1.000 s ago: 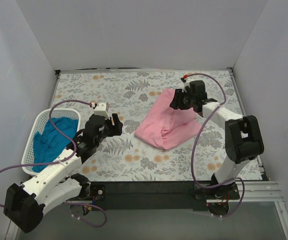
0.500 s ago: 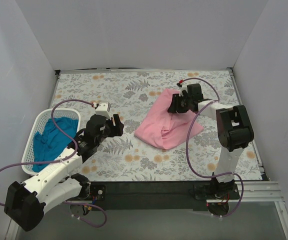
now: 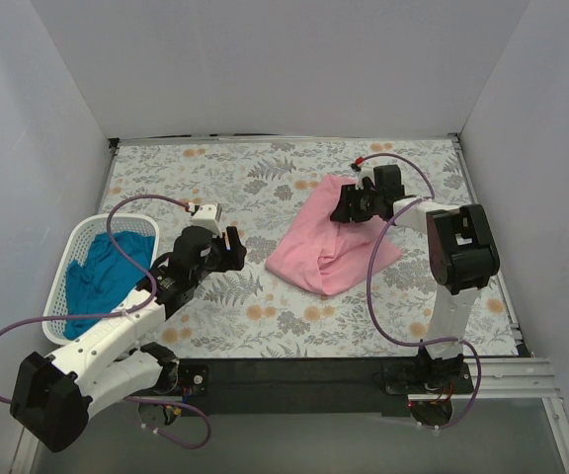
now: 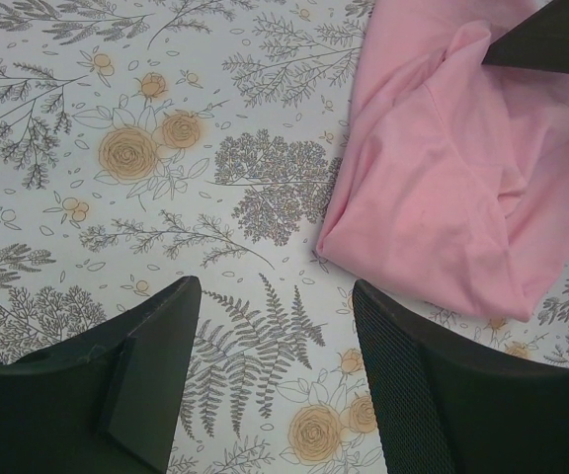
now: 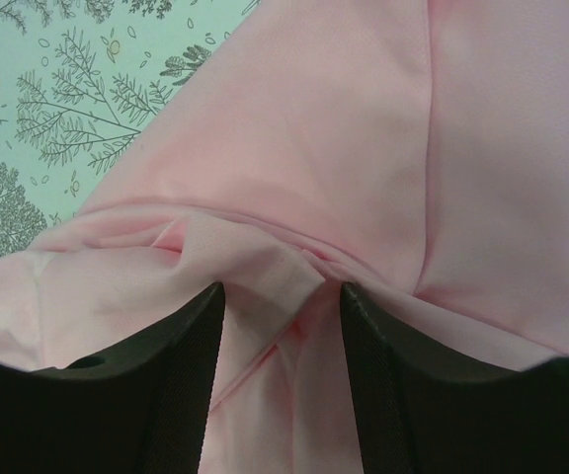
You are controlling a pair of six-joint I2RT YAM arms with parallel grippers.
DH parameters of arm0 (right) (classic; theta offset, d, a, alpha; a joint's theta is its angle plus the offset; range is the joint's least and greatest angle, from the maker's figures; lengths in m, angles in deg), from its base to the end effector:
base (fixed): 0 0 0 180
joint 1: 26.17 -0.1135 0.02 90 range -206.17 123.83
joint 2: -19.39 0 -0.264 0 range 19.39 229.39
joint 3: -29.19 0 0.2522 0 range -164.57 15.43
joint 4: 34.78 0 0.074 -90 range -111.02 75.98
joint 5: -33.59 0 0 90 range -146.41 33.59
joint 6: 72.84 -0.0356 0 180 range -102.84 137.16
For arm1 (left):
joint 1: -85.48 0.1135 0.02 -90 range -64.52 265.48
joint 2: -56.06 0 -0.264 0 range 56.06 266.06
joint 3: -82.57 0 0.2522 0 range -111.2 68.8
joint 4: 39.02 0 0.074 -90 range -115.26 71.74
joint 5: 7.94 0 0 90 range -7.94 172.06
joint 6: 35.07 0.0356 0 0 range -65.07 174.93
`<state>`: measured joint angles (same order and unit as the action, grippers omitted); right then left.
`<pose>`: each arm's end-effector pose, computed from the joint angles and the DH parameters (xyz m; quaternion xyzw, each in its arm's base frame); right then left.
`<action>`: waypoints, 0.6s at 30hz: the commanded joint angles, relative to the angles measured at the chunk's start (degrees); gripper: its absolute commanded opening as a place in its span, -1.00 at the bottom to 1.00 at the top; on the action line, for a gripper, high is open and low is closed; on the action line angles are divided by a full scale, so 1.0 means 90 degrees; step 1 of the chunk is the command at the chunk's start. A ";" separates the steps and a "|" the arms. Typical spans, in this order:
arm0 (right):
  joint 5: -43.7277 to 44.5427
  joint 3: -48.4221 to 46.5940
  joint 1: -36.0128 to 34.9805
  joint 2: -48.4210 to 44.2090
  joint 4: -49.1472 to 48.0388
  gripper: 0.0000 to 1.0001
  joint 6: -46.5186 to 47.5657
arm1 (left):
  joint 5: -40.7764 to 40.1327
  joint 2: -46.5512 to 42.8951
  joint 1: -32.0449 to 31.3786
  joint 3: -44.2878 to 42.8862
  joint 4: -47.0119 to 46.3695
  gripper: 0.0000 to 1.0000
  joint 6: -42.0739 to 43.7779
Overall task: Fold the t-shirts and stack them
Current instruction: Flatten the tshirt out
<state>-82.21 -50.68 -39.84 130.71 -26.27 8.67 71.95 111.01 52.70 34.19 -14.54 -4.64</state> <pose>0.3971 0.1125 0.1597 -0.1342 0.8781 0.2778 0.3657 0.1819 -0.1097 0.2445 -0.2431 0.8335 -0.3005 0.3947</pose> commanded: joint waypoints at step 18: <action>-0.1683 -0.0926 0.0240 0.0735 -0.0266 0.04 0.0602 | 0.0117 0.0241 0.0028 -0.0051 0.0000 0.23 0.0105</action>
<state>-93.40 -56.32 -37.81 135.92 -27.21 12.78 72.49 113.09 52.75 34.19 -14.52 -4.44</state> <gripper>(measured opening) 0.536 0.616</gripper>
